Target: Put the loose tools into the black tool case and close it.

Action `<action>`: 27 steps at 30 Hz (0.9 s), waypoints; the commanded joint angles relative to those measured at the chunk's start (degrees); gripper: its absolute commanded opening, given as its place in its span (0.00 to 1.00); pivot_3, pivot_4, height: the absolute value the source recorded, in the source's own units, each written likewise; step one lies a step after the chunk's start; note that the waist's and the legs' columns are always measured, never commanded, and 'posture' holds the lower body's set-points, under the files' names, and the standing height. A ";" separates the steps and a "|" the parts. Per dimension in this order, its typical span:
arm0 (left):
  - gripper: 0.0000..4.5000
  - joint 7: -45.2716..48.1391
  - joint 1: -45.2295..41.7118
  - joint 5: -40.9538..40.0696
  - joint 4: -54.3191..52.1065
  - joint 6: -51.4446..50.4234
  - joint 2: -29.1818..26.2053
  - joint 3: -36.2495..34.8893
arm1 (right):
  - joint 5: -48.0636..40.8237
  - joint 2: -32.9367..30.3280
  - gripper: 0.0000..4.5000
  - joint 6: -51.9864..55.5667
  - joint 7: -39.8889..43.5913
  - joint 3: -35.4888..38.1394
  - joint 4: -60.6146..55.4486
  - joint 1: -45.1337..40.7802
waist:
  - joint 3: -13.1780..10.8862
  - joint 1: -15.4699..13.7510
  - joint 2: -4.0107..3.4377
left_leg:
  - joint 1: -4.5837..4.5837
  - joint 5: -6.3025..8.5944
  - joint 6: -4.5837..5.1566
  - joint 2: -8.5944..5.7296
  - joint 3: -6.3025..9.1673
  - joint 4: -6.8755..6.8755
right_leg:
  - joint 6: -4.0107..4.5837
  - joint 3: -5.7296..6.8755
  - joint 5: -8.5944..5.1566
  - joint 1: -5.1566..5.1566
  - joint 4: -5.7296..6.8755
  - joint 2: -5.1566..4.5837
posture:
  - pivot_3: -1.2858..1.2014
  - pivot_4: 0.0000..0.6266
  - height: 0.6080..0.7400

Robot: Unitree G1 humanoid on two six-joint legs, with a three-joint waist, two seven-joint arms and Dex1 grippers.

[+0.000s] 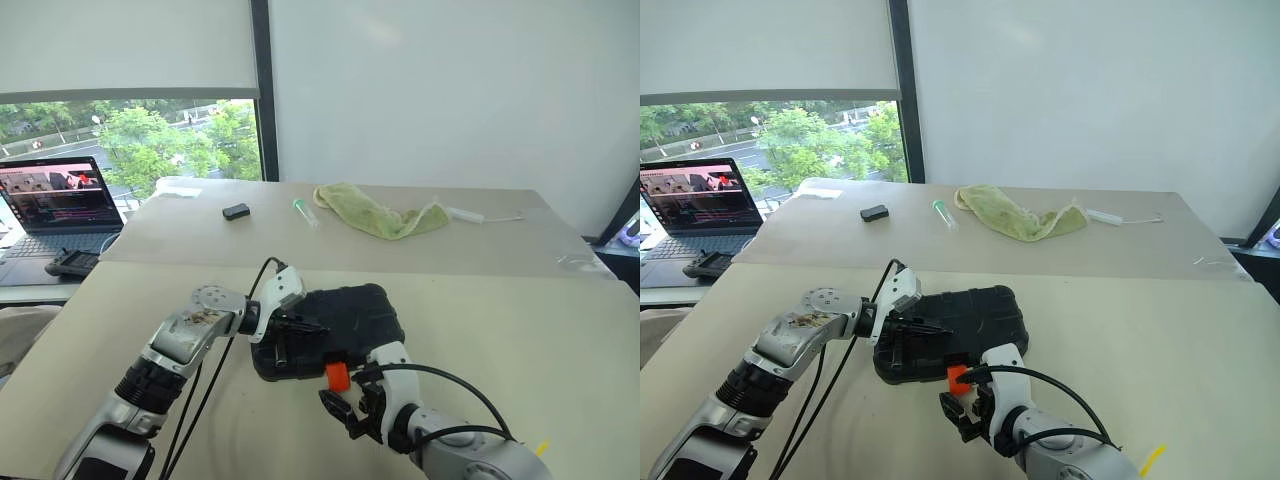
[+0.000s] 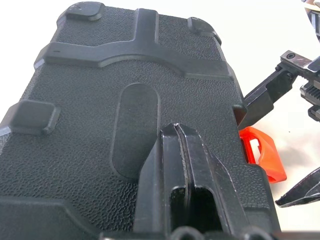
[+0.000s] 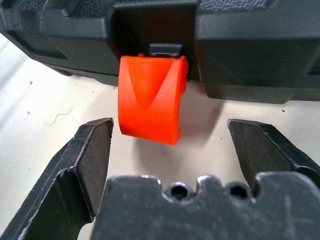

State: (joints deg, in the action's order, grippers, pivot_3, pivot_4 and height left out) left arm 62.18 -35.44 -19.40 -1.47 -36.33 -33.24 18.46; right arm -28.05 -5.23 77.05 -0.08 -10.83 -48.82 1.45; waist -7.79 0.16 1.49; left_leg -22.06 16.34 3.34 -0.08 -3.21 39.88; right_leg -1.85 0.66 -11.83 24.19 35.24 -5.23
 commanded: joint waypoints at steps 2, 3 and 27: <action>0.00 -0.22 1.29 2.89 3.04 -1.37 0.10 2.72 | -0.33 1.20 0.57 1.84 -0.47 0.52 -3.56 -1.10 | 0.00 -0.02 0.00 | 0.00 0.00 0.00 0.00 0.00 0.00 | 0.00 0.00 0.00 0.00 -0.01 0.00 | 0.52 0.24 1.00; 0.00 -0.18 1.21 2.97 3.24 -1.23 0.21 2.76 | -0.34 1.57 0.49 2.35 -0.61 0.62 -3.84 -1.58 | 0.00 -0.05 0.00 | 0.00 0.00 0.00 0.00 0.00 0.00 | 0.00 0.00 0.00 0.00 -0.01 -0.01 | 0.52 0.24 1.00; 0.00 -0.39 0.72 4.71 5.43 0.44 2.52 3.15 | 1.93 2.71 0.26 12.67 -0.45 3.43 -6.31 -5.81 | 0.04 -0.56 -0.02 | 0.02 0.00 0.01 -0.02 0.03 0.01 | -0.01 0.04 0.00 -0.06 -0.05 -0.04 | 0.52 0.24 1.00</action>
State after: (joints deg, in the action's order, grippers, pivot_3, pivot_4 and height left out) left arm 62.56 -36.19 -17.80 0.57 -34.94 -30.79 18.74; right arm -27.01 -2.71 89.19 -0.19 -8.37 -53.48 -3.96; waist -7.74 -0.41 1.46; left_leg -22.04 16.34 3.35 -0.10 -3.18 39.89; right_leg -1.86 0.70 -11.82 24.13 35.18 -5.27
